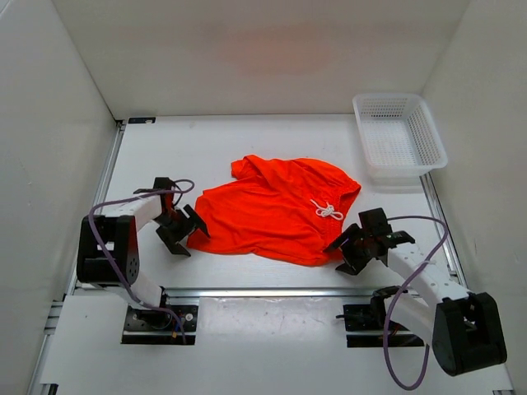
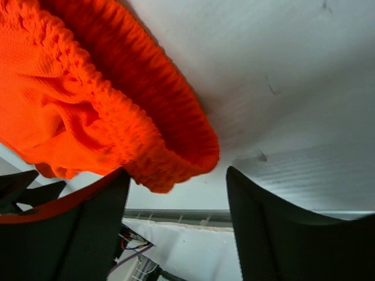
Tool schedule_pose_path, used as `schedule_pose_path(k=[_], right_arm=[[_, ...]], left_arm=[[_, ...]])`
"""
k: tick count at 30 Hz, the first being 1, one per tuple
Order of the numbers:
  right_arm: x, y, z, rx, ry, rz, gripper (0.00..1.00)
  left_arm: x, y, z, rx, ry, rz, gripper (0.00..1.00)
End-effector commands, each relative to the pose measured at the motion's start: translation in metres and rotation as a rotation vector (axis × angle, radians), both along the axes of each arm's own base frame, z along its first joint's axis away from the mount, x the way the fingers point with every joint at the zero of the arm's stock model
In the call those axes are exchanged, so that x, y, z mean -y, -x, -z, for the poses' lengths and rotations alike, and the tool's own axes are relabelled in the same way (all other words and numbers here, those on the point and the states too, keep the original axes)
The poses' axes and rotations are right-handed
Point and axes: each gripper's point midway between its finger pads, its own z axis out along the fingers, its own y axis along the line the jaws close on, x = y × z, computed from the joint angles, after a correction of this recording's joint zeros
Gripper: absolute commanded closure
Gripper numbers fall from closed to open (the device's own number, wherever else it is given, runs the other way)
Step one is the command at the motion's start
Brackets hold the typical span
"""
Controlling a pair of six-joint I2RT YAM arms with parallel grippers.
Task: Fold and stack the shorts
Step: Flatten the shorts out
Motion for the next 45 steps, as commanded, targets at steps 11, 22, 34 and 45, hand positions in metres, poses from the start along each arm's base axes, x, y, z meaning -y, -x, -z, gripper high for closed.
schedule_pose_path(k=[11, 22, 34, 45], right_arm=[[0.003, -0.112, -0.034, 0.194, 0.163, -0.064, 1.00], [-0.037, -0.333, -0.325, 0.890, 0.215, -0.255, 1.00], [-0.018, -0.201, -0.258, 0.881, 0.300, -0.408, 1.00], [0.024, -0.051, -0.102, 0.491, 0.300, -0.367, 0.23]], left_arm=[[0.000, -0.110, -0.035, 0.236, 0.014, 0.016, 0.89], [-0.065, -0.273, -0.327, 0.871, -0.082, -0.040, 0.89], [-0.040, -0.146, -0.250, 0.750, -0.072, 0.033, 0.89], [-0.023, -0.050, -0.159, 0.565, -0.051, 0.043, 0.07]])
